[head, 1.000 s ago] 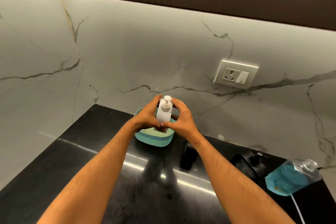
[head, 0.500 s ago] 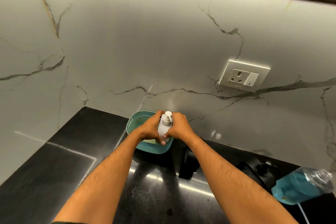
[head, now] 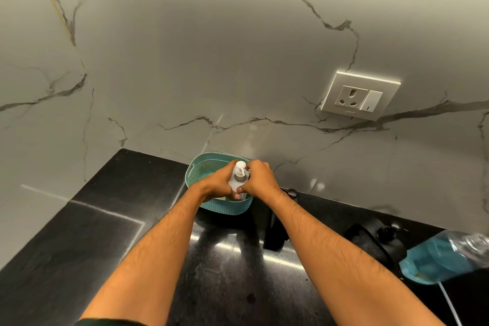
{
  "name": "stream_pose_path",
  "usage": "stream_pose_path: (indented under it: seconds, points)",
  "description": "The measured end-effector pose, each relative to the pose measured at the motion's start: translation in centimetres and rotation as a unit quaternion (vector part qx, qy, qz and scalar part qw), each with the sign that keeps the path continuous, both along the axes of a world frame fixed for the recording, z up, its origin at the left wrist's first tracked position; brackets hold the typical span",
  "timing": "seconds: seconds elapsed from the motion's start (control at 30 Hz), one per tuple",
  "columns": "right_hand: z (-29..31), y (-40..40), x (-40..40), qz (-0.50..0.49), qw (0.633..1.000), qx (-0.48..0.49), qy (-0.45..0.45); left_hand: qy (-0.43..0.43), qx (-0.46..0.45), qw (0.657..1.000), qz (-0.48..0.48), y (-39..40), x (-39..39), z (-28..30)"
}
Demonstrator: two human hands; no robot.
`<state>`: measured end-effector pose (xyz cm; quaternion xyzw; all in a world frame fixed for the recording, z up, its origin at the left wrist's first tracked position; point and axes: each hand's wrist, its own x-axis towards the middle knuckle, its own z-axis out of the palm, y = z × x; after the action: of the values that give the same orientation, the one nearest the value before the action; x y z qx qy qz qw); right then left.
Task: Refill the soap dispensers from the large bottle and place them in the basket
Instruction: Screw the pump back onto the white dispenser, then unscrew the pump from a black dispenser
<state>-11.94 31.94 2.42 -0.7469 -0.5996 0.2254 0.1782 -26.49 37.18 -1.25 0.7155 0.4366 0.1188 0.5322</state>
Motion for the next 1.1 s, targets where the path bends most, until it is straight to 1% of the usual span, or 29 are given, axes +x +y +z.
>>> stream_pose_path:
  seconds: [0.1,0.23,0.37,0.73,0.93,1.1]
  points:
    - [-0.2,-0.2,-0.2,-0.005,1.0,0.005,-0.002,0.01,0.019,1.0,0.016,0.0,0.1,0.0]
    - [-0.3,-0.5,-0.5,-0.008,1.0,0.006,-0.006,0.002,0.018,0.999,0.037,-0.6,0.2,-0.2]
    - [-0.4,-0.9,-0.6,-0.016,1.0,0.005,0.001,0.002,0.035,0.998,0.045,-1.0,0.2,-0.3]
    - [-0.4,-1.9,-0.7,-0.015,0.999,0.029,0.002,0.065,0.107,0.99,0.066,-1.7,0.3,0.8]
    - [0.6,-3.0,-0.1,-0.017,0.997,0.075,0.003,0.067,0.147,0.979,0.123,-3.2,0.3,1.9]
    - [2.5,-5.3,0.7,0.003,0.99,0.138,0.013,0.036,0.187,0.968,0.164,-5.9,0.4,3.4]
